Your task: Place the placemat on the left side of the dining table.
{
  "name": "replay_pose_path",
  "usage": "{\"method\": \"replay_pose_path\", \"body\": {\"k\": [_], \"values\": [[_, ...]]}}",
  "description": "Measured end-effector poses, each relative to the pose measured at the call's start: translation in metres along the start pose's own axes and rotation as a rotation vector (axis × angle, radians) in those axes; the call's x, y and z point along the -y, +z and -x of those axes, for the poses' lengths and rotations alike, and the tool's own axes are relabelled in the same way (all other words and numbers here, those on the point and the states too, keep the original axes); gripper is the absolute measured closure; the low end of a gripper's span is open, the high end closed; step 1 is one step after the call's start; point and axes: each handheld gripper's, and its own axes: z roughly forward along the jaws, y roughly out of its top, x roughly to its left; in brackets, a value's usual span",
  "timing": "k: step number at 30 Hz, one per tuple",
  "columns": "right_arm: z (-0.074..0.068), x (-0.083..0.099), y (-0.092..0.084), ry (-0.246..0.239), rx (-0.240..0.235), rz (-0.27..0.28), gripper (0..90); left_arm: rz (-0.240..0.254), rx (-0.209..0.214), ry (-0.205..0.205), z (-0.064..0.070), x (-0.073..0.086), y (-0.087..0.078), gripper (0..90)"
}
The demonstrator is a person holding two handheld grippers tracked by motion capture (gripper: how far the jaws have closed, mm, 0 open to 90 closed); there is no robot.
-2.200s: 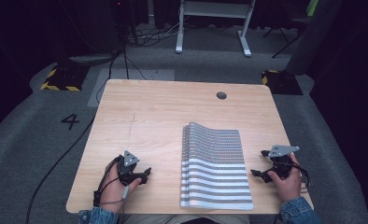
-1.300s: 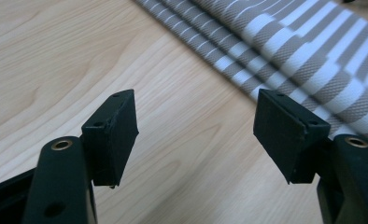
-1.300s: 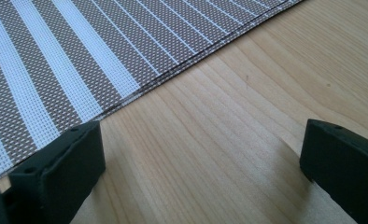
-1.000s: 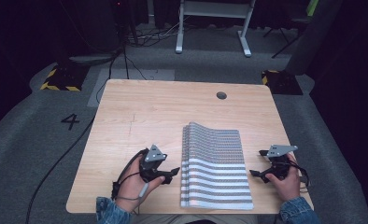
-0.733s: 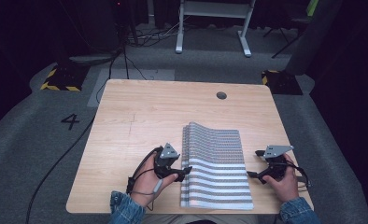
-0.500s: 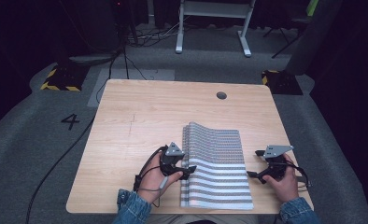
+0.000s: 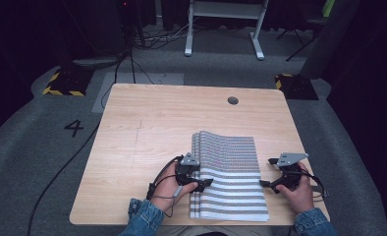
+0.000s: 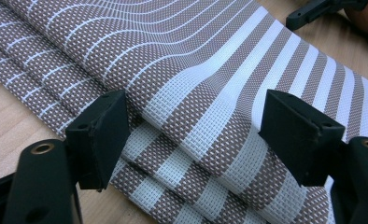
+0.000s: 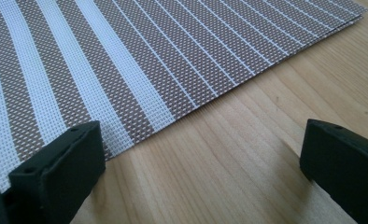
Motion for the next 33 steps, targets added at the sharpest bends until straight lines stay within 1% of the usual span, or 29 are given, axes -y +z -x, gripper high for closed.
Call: {"method": "replay_pose_path", "body": {"k": [1, 2, 3, 4, 5, 6, 7, 8, 9, 11, 14, 17, 19, 20, 21, 23, 26, 31, 33], "values": [[0.000, 0.000, 0.000, 0.000, 0.000, 0.000, 0.1, -0.012, -0.006, 0.002, 0.001, 0.001, 0.003, 24.5], [0.000, 0.000, 0.000, 0.000, 0.000, 0.000, 0.2, -0.011, 0.011, 0.000, 0.001, 0.002, 0.006, 24.4], [0.000, 0.000, 0.000, 0.000, 0.000, 0.000, 0.1, 0.004, 0.056, 0.004, 0.001, 0.005, 0.013, 24.9], [0.000, 0.000, 0.000, 0.000, 0.000, 0.000, 0.1, 0.004, 0.056, 0.004, 0.001, 0.005, 0.013, 25.4], [0.000, 0.000, 0.000, 0.000, 0.000, 0.000, 0.1, -0.012, 0.081, -0.006, 0.003, 0.004, 0.016, 25.4], [0.000, 0.000, 0.000, 0.000, 0.000, 0.000, 0.1, -0.014, 0.086, -0.007, 0.007, 0.002, 0.020, 28.7], [0.000, 0.000, 0.000, 0.000, 0.000, 0.000, 0.1, -0.024, 0.072, 0.003, 0.009, 0.001, 0.020, 30.1], [0.000, 0.000, 0.000, 0.000, 0.000, 0.000, 0.1, -0.038, 0.058, 0.025, 0.009, -0.001, 0.020, 31.8], [0.000, 0.000, 0.000, 0.000, 0.000, 0.000, 0.1, -0.042, 0.050, 0.019, 0.010, -0.002, 0.020, 33.7], [0.000, 0.000, 0.000, 0.000, 0.000, 0.000, 0.1, -0.042, 0.036, 0.029, 0.011, -0.003, 0.019, 38.6], [0.000, 0.000, 0.000, 0.000, 0.000, 0.000, 0.1, -0.051, 0.018, 0.029, 0.012, -0.005, 0.017, 50.8], [0.000, 0.000, 0.000, 0.000, 0.000, 0.000, 0.1, -0.054, 0.010, 0.025, 0.014, -0.007, 0.014, 66.8], [0.000, 0.000, 0.000, 0.000, 0.000, 0.000, 0.1, -0.048, 0.011, 0.031, 0.015, -0.009, 0.012, 78.2], [0.000, 0.000, 0.000, 0.000, 0.000, 0.000, 0.2, -0.037, 0.020, 0.027, 0.016, -0.010, 0.010, 82.3], [0.000, 0.000, 0.000, 0.000, 0.000, 0.000, 0.1, -0.025, 0.021, 0.034, 0.017, -0.011, 0.008, 85.0], [0.000, 0.000, 0.000, 0.000, 0.000, 0.000, 0.1, -0.005, 0.016, 0.053, 0.019, -0.015, 0.003, 87.0], [0.000, 0.000, 0.000, 0.001, 0.000, 0.000, 0.1, 0.010, -0.001, 0.083, 0.023, -0.022, -0.008, 88.0], [0.000, 0.000, 0.000, -0.002, 0.002, 0.001, 0.2, 0.040, -0.053, 0.137, 0.027, -0.034, -0.029, 88.3], [0.000, 0.000, 0.000, -0.002, 0.002, 0.001, 0.1, 0.050, -0.065, 0.157, 0.029, -0.038, -0.038, 88.3]]}}
